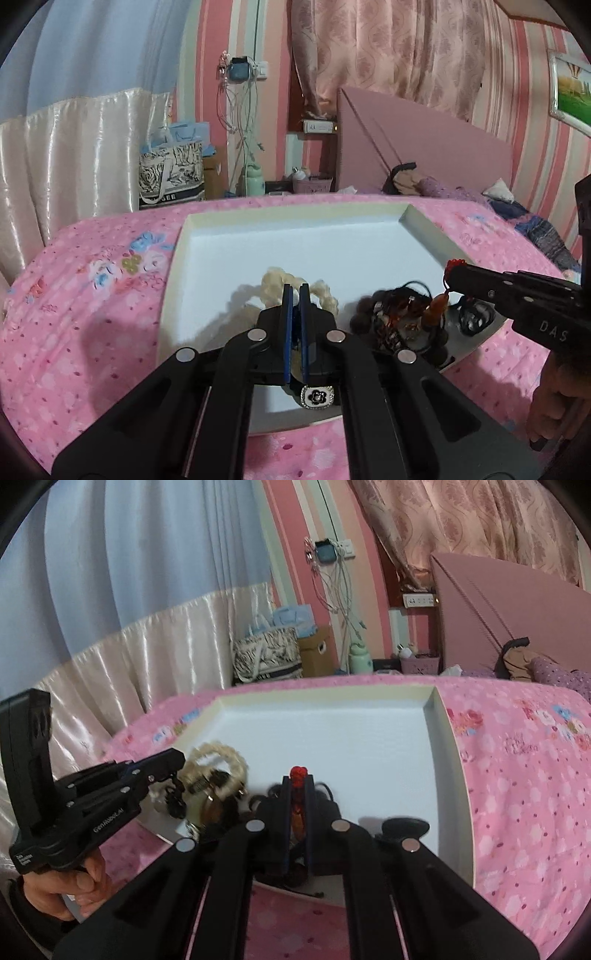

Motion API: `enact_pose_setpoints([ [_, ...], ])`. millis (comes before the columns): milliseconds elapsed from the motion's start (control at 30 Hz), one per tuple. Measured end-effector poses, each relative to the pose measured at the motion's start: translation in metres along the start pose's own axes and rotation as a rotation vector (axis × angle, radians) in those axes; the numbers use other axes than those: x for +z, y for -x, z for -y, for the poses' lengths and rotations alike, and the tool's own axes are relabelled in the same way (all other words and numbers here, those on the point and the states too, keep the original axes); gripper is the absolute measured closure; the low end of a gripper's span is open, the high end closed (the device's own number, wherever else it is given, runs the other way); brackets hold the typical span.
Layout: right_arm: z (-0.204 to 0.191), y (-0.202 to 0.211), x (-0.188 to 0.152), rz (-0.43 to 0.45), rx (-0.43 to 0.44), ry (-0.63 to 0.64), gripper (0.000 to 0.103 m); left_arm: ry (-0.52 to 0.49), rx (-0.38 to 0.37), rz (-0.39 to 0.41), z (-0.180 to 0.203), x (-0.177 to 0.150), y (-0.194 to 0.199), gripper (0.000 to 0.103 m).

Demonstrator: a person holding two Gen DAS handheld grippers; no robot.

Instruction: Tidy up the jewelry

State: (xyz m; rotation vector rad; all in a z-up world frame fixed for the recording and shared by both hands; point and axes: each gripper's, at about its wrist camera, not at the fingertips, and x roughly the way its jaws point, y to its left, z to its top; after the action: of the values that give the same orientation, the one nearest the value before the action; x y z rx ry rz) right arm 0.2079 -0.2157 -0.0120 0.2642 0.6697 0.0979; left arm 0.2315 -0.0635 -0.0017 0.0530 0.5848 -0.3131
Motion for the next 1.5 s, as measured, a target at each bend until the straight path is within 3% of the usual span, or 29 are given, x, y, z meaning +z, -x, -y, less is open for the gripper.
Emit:
enact_pose_setpoints([
  [367, 0.012, -0.014, -0.011, -0.043, -0.040, -0.012, 0.097, 0.001, 0.028, -0.038, 0.000, -0.008, -0.014, 0.102],
  [900, 0.004, -0.012, -0.009, -0.035, -0.138, 0.045, 0.093, -0.001, 0.050, -0.047, 0.005, -0.008, -0.017, 0.101],
  [933, 0.004, -0.012, -0.009, -0.036, -0.157, 0.051, 0.091, 0.003, 0.053, -0.048, 0.004, -0.008, -0.016, 0.100],
  [967, 0.004, -0.013, -0.009, -0.040, -0.173, 0.056, 0.072, 0.006, 0.058, -0.047, 0.004, -0.008, -0.017, 0.099],
  [1000, 0.003, -0.013, -0.009, -0.045, -0.185, 0.062, 0.054, 0.007, 0.058, -0.046, 0.003, -0.008, -0.017, 0.089],
  [1033, 0.001, -0.013, -0.008, -0.044, -0.181, 0.074, 0.053, 0.007, 0.060, -0.042, 0.003, -0.008, -0.016, 0.079],
  [1067, 0.000, -0.012, -0.007, -0.048, -0.183, 0.085, 0.053, 0.011, 0.086, -0.035, 0.003, -0.007, -0.015, 0.053],
  [1100, -0.003, -0.010, -0.005, -0.050, -0.198, 0.104, 0.051, 0.016, 0.108, -0.024, 0.003, -0.007, -0.013, 0.043],
  [1233, -0.009, 0.003, 0.001, -0.051, -0.237, 0.129, 0.033, 0.043, 0.134, -0.012, 0.002, -0.001, -0.002, 0.033],
  [1300, -0.011, 0.010, 0.000, -0.069, -0.260, 0.128, 0.026, 0.044, 0.138, 0.006, 0.002, -0.001, 0.009, 0.018],
  [1400, -0.012, 0.026, -0.010, -0.068, -0.278, 0.142, 0.019, 0.037, 0.153, 0.031, 0.004, -0.009, 0.029, 0.004],
  [1500, -0.015, 0.046, -0.024, -0.040, -0.293, 0.156, 0.019, 0.030, 0.166, 0.052, 0.004, -0.025, 0.048, 0.003],
])
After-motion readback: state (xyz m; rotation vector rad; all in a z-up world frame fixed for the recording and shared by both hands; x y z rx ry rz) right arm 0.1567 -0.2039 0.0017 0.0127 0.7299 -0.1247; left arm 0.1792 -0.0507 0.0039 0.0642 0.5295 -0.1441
